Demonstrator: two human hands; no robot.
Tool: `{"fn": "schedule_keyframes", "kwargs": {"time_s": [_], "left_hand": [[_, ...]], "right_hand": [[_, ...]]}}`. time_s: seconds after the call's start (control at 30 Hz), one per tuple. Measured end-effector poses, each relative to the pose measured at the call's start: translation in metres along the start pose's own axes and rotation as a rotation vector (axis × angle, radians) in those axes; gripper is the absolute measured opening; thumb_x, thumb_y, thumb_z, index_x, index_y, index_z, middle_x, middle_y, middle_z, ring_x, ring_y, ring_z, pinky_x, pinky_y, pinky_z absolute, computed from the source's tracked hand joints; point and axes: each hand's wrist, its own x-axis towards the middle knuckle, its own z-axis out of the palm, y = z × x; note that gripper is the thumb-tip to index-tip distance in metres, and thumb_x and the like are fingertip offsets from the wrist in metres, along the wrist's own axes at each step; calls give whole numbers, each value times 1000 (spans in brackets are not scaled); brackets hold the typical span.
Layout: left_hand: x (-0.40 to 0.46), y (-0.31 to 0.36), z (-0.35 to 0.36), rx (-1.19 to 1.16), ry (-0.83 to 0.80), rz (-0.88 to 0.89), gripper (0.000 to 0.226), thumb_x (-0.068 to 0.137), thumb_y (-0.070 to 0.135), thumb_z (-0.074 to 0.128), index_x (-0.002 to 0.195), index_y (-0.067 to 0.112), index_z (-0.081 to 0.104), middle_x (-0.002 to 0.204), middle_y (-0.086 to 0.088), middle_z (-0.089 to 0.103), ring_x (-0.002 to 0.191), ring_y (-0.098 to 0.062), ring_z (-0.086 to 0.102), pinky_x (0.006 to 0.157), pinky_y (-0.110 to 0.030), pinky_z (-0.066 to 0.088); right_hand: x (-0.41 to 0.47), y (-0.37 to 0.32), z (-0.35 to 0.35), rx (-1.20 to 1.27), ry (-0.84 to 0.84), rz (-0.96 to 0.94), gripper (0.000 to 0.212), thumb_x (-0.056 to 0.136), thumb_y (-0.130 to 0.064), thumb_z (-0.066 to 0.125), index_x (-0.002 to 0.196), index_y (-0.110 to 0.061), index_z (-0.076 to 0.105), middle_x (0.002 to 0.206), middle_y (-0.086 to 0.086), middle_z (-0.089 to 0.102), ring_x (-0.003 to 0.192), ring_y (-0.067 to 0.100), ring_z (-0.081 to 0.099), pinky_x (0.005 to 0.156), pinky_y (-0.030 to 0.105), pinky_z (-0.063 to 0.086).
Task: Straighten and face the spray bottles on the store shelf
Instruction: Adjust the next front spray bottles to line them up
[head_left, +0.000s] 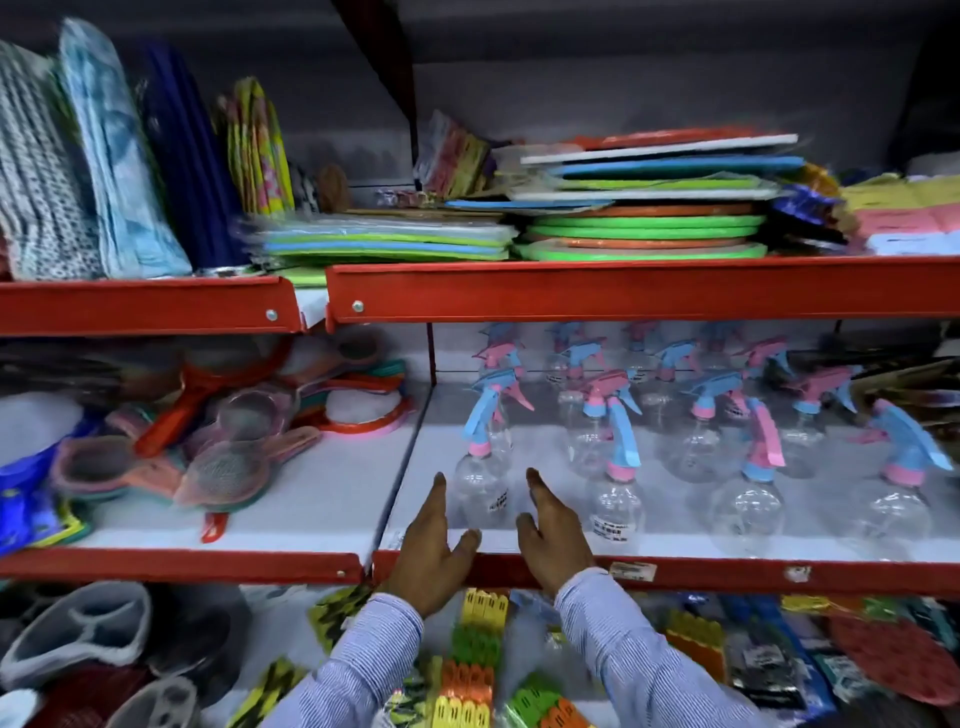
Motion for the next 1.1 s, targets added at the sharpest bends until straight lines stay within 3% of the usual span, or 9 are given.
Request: {"fn": "schedule_keyframes", "kwargs": {"time_s": [0.13, 0.27, 0.37, 0.5, 0.67, 0.77, 0.9, 1.0, 1.1], "left_hand": [[20, 5, -6, -116, -51, -91, 75, 88, 15, 55, 150, 13, 14, 158, -7, 27, 144, -23, 31, 115, -32, 27], [21, 6, -7, -155, -71, -52, 66, 85, 9, 53, 144, 24, 30, 139, 3, 51, 127, -17, 49, 100, -24, 36], [11, 6, -6, -153, -59, -20, 64, 85, 9, 53, 144, 23, 30, 134, 8, 49, 120, -8, 47, 99, -22, 34], [0, 8, -5, -171, -77, 9, 63, 87, 11, 49, 146, 22, 28, 143, 7, 44, 127, -6, 42, 104, -22, 31], [0, 18, -5, -146, -99, -34, 63, 93, 11, 46, 150, 17, 18, 156, -1, 29, 144, -18, 28, 107, -20, 21], [0, 18, -3, -141, -73, -66, 67, 93, 12, 46, 151, 17, 13, 160, -4, 21, 146, -21, 24, 115, -29, 22], [-12, 15, -2, -177, 91, -79, 56, 88, 18, 49, 142, 17, 35, 149, -7, 41, 137, -23, 40, 115, -40, 33], [-20, 15, 0, -170, 117, -34, 46, 78, 25, 46, 124, 20, 49, 128, 0, 58, 119, -15, 53, 102, -31, 41], [-19, 16, 0, -175, 96, -24, 52, 78, 27, 45, 129, 20, 48, 130, 3, 58, 119, -12, 52, 98, -23, 36]], "right_hand": [[19, -6, 2, 33, -60, 61, 58, 91, -6, 40, 147, -15, 23, 150, 13, 38, 130, 26, 47, 105, 29, 38], [15, -12, 0, 66, -94, 31, 58, 89, 0, 39, 144, -16, 29, 146, 9, 45, 133, 23, 45, 112, 34, 35], [4, -11, -3, 88, -76, 17, 58, 88, 2, 39, 142, -15, 33, 143, 8, 48, 130, 20, 48, 111, 32, 37], [-15, -10, -6, 111, -60, -12, 55, 88, 0, 42, 140, -16, 37, 139, 6, 52, 126, 17, 51, 109, 33, 41], [-31, -10, -8, 151, 3, -15, 45, 87, -2, 46, 130, -14, 46, 131, 4, 55, 112, 15, 57, 95, 25, 46], [-32, -9, -8, 152, 24, -4, 41, 86, -5, 50, 125, -14, 48, 131, 6, 54, 107, 14, 58, 90, 23, 48], [-28, -10, -10, 143, -34, 41, 51, 88, -9, 50, 138, -13, 37, 141, 4, 48, 118, 16, 54, 91, 21, 42], [-24, -12, -12, 153, -91, 46, 51, 89, -7, 47, 139, -14, 38, 140, 3, 50, 119, 15, 54, 90, 19, 40], [-24, -9, -12, 174, -81, 56, 45, 89, -5, 47, 132, -15, 45, 135, 3, 54, 113, 15, 57, 94, 23, 44]]}}
